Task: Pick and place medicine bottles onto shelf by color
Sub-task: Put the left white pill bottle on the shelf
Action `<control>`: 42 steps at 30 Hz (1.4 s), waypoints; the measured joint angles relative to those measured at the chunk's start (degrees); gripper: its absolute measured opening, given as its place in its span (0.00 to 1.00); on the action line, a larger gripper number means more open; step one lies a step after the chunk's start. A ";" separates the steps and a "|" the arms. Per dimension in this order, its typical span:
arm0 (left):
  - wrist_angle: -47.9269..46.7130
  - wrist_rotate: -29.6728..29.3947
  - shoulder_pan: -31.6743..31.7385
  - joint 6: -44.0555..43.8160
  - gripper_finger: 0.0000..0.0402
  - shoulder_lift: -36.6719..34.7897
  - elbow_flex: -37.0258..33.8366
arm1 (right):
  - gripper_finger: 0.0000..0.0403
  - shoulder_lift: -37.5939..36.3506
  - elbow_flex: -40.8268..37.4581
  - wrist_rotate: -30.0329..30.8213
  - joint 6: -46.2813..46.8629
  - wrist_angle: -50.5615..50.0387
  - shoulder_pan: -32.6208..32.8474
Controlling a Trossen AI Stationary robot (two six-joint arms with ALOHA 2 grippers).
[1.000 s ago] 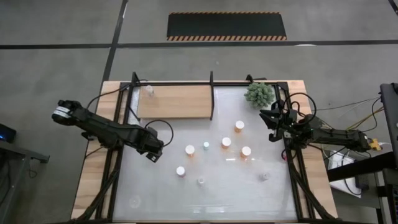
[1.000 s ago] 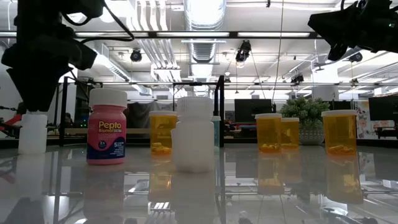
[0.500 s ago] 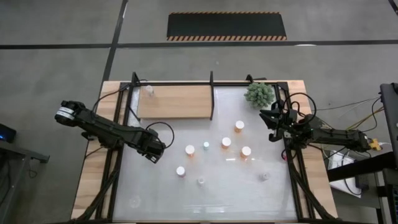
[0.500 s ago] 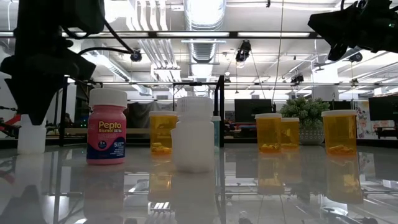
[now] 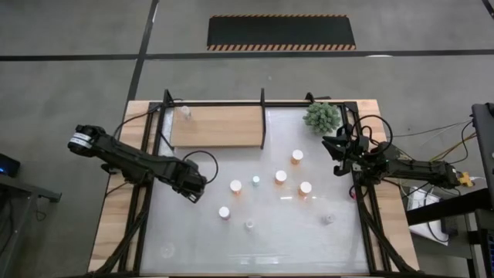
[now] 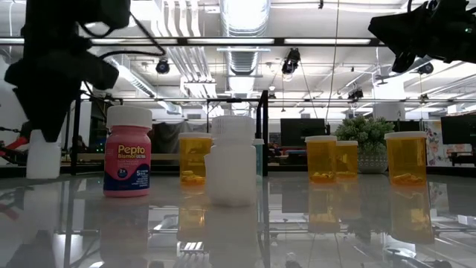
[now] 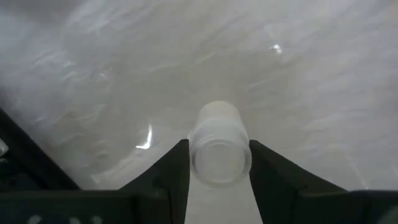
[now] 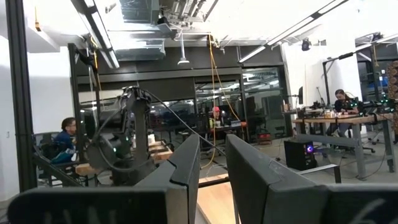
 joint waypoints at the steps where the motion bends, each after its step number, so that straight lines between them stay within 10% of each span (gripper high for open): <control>1: 0.00 0.00 0.01 0.43 0.30 0.00 1.20 | 0.17 0.00 0.00 0.00 0.00 0.00 0.00; 20: -5.43 -6.59 15.11 39.09 0.30 9.25 31.24 | 0.17 0.00 0.00 0.00 -0.25 -0.12 0.00; 42: -8.46 -6.60 48.43 57.87 0.30 8.83 23.97 | 0.17 0.02 0.00 -0.02 -0.02 -3.10 -0.02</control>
